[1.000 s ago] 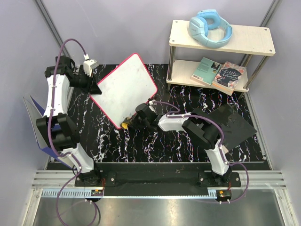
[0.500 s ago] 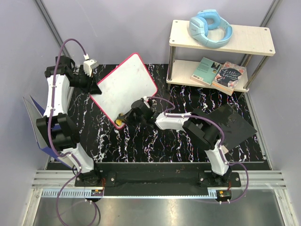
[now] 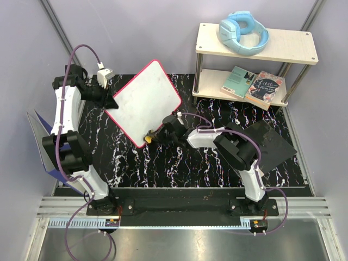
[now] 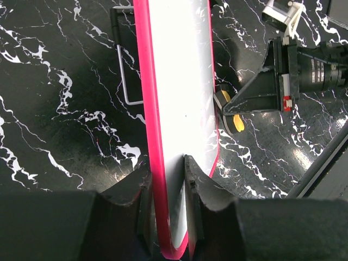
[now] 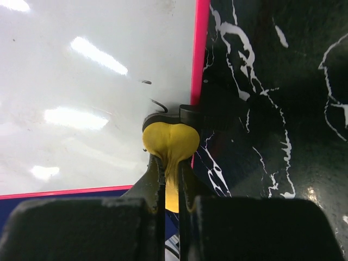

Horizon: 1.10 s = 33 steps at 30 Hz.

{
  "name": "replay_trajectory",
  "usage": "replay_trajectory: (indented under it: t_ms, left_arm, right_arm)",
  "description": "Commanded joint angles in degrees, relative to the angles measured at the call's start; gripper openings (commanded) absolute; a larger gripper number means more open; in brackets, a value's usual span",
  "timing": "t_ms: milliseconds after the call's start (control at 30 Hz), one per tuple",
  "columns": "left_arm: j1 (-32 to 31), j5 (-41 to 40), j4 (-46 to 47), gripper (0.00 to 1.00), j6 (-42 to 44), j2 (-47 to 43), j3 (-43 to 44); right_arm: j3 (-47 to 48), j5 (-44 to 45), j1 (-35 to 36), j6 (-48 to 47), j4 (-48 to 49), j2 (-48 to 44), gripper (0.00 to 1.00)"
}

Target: Erase the whiteboard

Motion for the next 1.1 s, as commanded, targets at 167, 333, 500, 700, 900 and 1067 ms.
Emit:
replay_trajectory:
  t_ms: [167, 333, 500, 700, 900, 1067]
  left_arm:
    - [-0.3, -1.4, 1.4, 0.0, 4.1, 0.3, 1.3]
    - [-0.3, -1.5, 1.2, 0.0, 4.5, 0.3, 1.3]
    - [-0.3, -1.5, 1.0, 0.0, 4.9, 0.2, 1.5]
    - [-0.3, -1.7, 0.6, 0.0, 5.3, 0.5, 1.4]
    - [-0.2, -1.5, 0.1, 0.0, 5.6, 0.7, 1.4]
    - [-0.2, -1.5, 0.2, 0.0, 5.1, 0.9, 2.0]
  right_arm:
    - [4.9, 3.7, -4.7, -0.3, 3.8, 1.0, 0.0]
    - [8.1, 2.4, -4.8, 1.7, 5.6, 3.4, 0.0]
    - [10.4, 1.8, -5.4, 3.3, 7.8, 5.9, 0.0]
    - [12.8, 1.3, -6.7, 3.2, 10.4, 6.4, 0.0]
    - [14.9, 0.1, -8.2, 1.0, 10.8, 5.5, 0.0]
    - [15.2, -0.5, -8.9, 0.1, 9.9, 5.8, 0.0]
